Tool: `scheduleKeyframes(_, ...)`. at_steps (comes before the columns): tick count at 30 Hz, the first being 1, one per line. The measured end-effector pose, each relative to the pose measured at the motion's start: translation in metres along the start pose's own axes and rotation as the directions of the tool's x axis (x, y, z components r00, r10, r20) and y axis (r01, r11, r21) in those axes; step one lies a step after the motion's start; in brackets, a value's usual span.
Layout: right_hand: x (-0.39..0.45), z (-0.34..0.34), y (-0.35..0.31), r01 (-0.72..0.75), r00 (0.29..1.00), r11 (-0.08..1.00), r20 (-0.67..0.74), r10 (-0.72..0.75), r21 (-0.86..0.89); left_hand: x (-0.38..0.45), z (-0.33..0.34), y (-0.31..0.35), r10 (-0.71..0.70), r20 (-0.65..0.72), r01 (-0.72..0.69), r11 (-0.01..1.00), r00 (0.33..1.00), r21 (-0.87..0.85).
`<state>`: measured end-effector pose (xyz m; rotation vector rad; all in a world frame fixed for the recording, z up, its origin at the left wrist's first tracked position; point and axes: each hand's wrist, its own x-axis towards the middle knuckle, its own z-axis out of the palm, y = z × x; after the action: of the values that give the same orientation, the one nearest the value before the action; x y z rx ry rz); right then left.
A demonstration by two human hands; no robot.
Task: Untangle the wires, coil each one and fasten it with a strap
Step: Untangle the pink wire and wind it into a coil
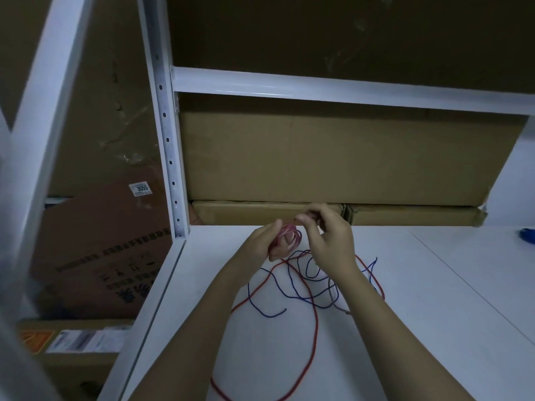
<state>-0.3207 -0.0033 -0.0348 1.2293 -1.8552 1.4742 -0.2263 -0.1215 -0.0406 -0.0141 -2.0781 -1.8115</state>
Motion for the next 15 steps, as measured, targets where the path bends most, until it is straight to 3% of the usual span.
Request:
scheduleKeyframes(4, 0.006, -0.002, -0.002, -0.209, 0.974, 0.94, 0.148, 0.174, 0.271, -0.004, -0.002, 0.006, -0.009, 0.051, 0.021, 0.97, 0.999, -0.244)
scheduleKeyframes(7, 0.008, -0.005, -0.003, -0.29, 0.949, 0.895, 0.222, 0.224, 0.338, -0.008, 0.001, 0.011, -0.051, 0.038, 0.062, 0.925, 0.998, -0.374)
scheduleKeyframes(15, -0.005, -0.005, 0.001, -0.412, 0.911, 0.788, 0.224, 0.347, 0.457, -0.006, 0.004, 0.01, -0.064, -0.08, 0.009, 0.835, 0.995, -0.55)
